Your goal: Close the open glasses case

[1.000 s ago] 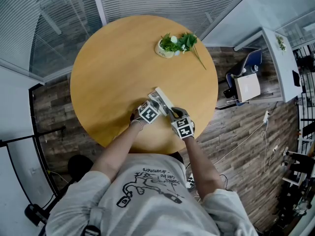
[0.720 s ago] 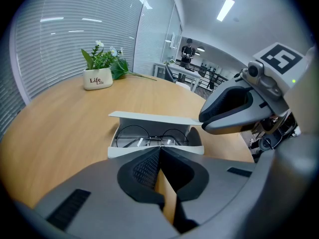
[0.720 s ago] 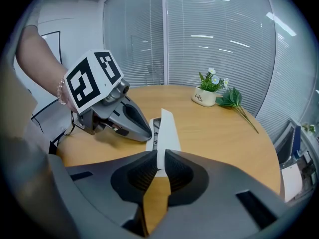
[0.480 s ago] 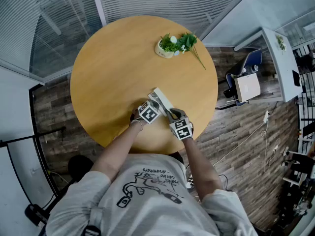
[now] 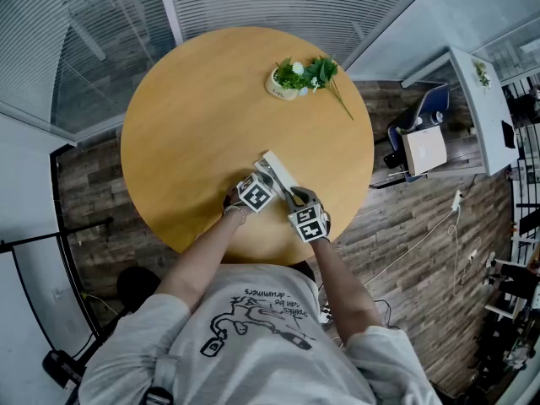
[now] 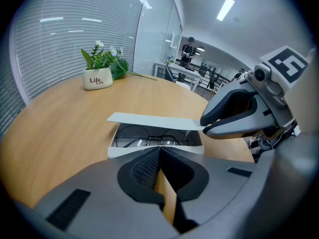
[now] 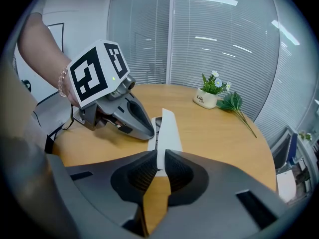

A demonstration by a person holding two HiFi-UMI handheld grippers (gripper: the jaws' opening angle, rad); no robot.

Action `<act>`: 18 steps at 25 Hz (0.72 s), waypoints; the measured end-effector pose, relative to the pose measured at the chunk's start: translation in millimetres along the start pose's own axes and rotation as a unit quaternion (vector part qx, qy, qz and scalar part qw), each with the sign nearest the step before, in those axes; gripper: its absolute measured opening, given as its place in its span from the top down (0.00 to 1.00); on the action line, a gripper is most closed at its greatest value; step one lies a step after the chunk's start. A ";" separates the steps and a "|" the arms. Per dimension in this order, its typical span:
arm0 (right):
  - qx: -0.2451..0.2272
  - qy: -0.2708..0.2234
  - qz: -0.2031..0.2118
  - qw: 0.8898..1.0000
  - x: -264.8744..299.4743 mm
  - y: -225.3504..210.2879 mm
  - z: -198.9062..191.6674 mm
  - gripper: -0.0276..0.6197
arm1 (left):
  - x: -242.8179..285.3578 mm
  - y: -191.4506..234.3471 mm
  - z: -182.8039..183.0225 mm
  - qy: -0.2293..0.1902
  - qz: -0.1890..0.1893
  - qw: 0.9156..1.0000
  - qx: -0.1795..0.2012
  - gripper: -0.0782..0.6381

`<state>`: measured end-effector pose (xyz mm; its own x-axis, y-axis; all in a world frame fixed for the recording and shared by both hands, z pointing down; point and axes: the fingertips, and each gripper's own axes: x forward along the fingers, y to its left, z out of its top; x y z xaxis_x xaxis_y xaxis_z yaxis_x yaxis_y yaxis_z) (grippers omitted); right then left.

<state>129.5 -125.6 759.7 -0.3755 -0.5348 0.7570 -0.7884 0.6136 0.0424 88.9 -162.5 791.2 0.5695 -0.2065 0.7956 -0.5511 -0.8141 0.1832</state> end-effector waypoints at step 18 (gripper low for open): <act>-0.009 0.006 0.001 1.000 1.2 6.8 -1.5 0.87 | -0.2 -0.2 0.8 0.000 0.002 1.000 -0.001 0.87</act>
<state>124.4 -121.2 761.9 -0.3709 -0.5268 0.7648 -0.7791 0.6247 0.0524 89.3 -162.7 790.5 0.5681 -0.2093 0.7959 -0.5540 -0.8124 0.1819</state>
